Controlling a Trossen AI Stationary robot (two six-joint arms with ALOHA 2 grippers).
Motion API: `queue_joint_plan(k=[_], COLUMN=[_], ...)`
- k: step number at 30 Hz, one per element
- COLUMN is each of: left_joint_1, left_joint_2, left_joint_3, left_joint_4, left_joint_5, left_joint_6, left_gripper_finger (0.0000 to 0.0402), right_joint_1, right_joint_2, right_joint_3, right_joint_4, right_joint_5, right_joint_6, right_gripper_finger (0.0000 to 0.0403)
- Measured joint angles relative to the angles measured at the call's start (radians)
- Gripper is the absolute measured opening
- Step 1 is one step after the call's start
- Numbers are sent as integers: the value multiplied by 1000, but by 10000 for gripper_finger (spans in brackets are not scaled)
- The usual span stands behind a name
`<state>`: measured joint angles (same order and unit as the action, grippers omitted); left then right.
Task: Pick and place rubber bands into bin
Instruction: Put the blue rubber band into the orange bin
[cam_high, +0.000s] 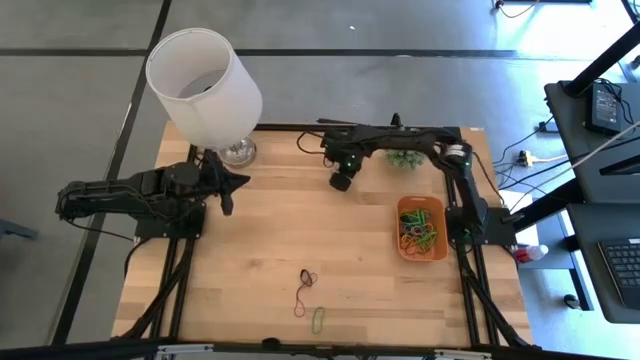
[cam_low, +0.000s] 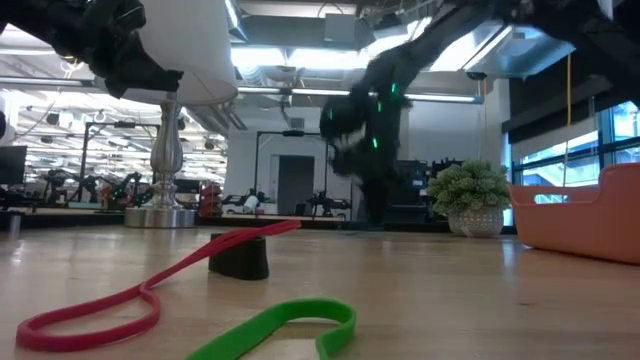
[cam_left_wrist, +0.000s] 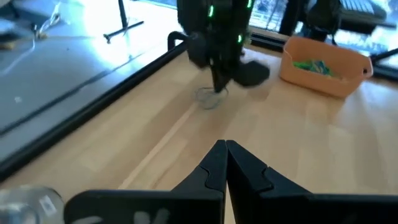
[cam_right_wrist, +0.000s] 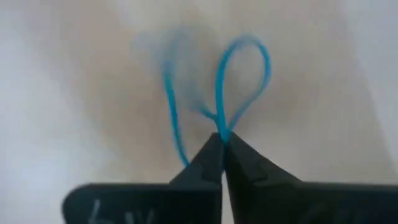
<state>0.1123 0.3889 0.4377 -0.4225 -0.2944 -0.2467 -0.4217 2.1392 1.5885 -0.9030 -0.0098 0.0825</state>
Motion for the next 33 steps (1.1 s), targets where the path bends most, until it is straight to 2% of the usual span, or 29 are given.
queue_joint_plan(k=[3,9,14,19,24,28,33], left_joint_1=[-1,-3,-47,-137,-230,-277,-300], left_joint_2=[0,7,43,126,241,333,407], left_joint_3=[0,1,1,1,1,1,1], left_joint_4=[6,17,42,164,283,373,454], left_joint_5=[29,107,123,87,-20,-53,-30], left_joint_6=[68,69,74,91,111,111,111], left_gripper_finger=[2,2,2,2,2,2,2], right_joint_1=[16,88,170,255,331,383,438], right_joint_2=[-103,-278,-436,-624,-799,-899,-960], right_joint_3=[6,-50,-161,-290,-399,-445,-478], right_joint_4=[6,-29,-26,-28,-63,-179,-390], right_joint_5=[6,100,158,197,230,228,230], right_joint_6=[61,182,312,468,600,704,843], right_gripper_finger=[2,2,2,2,2,2,2])
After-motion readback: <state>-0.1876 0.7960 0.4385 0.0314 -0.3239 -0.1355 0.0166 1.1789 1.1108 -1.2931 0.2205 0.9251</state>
